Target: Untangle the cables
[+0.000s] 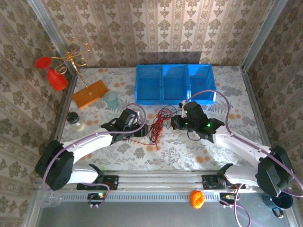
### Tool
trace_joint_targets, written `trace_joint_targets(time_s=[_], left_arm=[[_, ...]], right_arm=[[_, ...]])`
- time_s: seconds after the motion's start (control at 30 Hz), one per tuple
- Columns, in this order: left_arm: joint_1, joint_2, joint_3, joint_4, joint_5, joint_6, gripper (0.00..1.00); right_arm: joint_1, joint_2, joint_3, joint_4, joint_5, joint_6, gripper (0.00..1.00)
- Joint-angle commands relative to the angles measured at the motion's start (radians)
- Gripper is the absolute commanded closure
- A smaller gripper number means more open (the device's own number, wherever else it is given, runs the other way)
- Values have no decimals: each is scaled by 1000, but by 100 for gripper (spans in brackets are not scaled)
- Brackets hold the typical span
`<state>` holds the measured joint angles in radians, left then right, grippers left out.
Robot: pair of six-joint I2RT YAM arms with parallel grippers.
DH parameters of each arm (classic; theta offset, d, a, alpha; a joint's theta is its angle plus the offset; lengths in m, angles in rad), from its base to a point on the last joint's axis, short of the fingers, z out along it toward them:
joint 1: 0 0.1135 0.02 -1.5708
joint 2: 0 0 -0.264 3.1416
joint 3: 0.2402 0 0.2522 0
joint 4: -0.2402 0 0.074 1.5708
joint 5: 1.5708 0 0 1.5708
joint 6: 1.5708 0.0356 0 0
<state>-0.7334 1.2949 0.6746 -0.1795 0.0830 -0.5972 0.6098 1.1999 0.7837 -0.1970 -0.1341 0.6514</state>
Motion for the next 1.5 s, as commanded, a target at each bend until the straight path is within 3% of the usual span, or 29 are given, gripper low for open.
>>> trace_joint_targets(time_s=[0.0, 0.57, 1.47], left_arm=[[-2, -8, 22, -42, -22, 24, 42], [-7, 64, 84, -47, 26, 10, 42], [-31, -46, 32, -26, 21, -5, 34]], right_arm=[[5, -31, 44, -81, 41, -54, 100], [5, -65, 77, -139, 76, -130, 100], [5, -102, 338, -326, 133, -236, 100]])
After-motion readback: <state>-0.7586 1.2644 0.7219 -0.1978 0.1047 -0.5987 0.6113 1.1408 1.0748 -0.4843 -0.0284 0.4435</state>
